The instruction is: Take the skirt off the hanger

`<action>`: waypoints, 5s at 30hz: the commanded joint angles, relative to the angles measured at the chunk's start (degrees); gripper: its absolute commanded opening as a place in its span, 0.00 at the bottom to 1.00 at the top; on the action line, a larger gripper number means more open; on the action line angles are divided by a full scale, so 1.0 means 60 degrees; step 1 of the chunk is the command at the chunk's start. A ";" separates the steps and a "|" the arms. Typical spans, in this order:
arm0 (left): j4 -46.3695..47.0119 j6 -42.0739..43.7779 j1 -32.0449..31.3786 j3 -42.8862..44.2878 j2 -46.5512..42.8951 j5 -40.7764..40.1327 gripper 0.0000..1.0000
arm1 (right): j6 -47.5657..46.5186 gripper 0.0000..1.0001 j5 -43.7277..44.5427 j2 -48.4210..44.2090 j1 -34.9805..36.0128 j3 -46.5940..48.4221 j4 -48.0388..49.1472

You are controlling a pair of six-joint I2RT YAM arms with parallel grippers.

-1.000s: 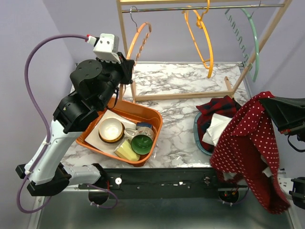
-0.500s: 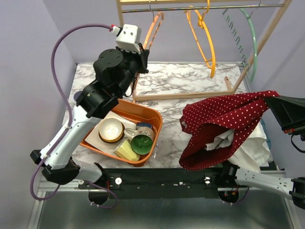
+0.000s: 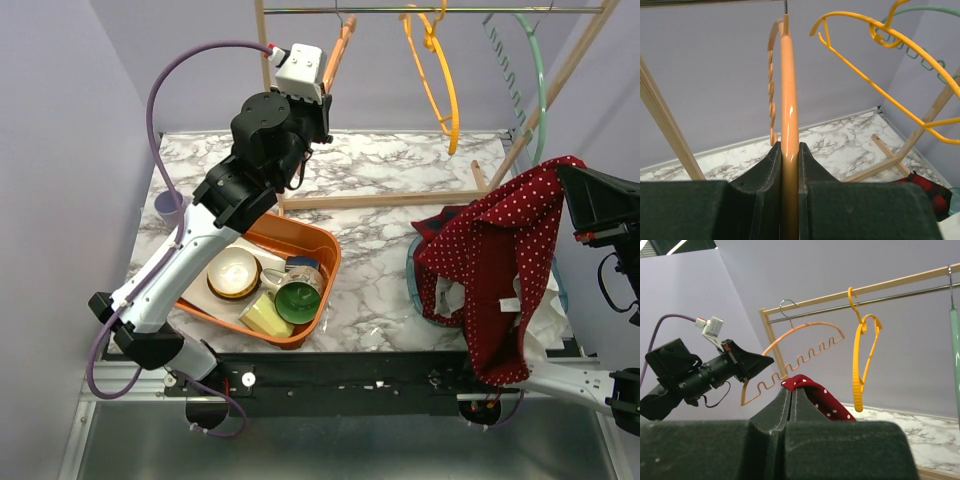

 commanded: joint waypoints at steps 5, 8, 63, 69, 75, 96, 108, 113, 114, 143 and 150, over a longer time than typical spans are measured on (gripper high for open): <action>0.1164 -0.0006 0.0035 -0.0223 -0.0567 -0.0107 0.00 | -0.0411 0.00 0.0652 -0.0184 0.0038 -0.0168 0.0629; 0.1296 -0.0094 0.0020 -0.0647 -0.0772 -0.0005 0.00 | -0.0543 0.01 0.0959 -0.0258 0.0038 -0.0418 0.0761; -0.0490 -0.1690 0.0108 -0.2948 -0.3482 0.1211 0.99 | -0.4910 0.01 0.5938 -0.2176 0.0024 -0.5367 0.4483; -0.0431 -0.1808 0.0108 -0.3095 -0.4215 0.1373 0.99 | -0.2494 0.01 0.6291 -0.1329 0.0024 -0.5224 0.1424; -0.0622 -0.1720 0.0108 -0.3139 -0.4654 0.1344 0.99 | -0.1598 0.01 0.5400 -0.0305 -0.0865 -0.5266 0.0278; -0.0975 -0.1280 0.0108 -0.3446 -0.5533 0.0962 0.99 | 0.8918 0.01 0.3261 -0.0023 -0.6302 -0.7447 -0.5567; -0.0710 -0.1413 0.0108 -0.3842 -0.6105 0.0744 0.99 | 1.0955 0.01 -0.3946 0.2185 -1.0477 -1.1754 -0.1599; -0.0637 -0.1340 0.0108 -0.4003 -0.6382 0.0508 0.99 | 1.0722 0.01 -0.4183 0.3682 -1.0494 -1.1492 -0.1056; -0.0637 -0.1310 0.0108 -0.4032 -0.6412 0.0378 0.99 | 1.0664 0.01 -0.4124 0.3886 -1.0494 -1.1492 -0.0954; -0.0871 -0.1398 0.0108 -0.4312 -0.7204 0.0406 0.99 | 0.6547 0.84 -0.2804 0.1866 -1.0933 -0.6467 -0.2551; -0.1091 -0.1515 0.0108 -0.4354 -0.7262 0.0289 0.99 | 0.5522 1.00 -0.3376 0.3095 -1.1416 -0.6394 -0.1613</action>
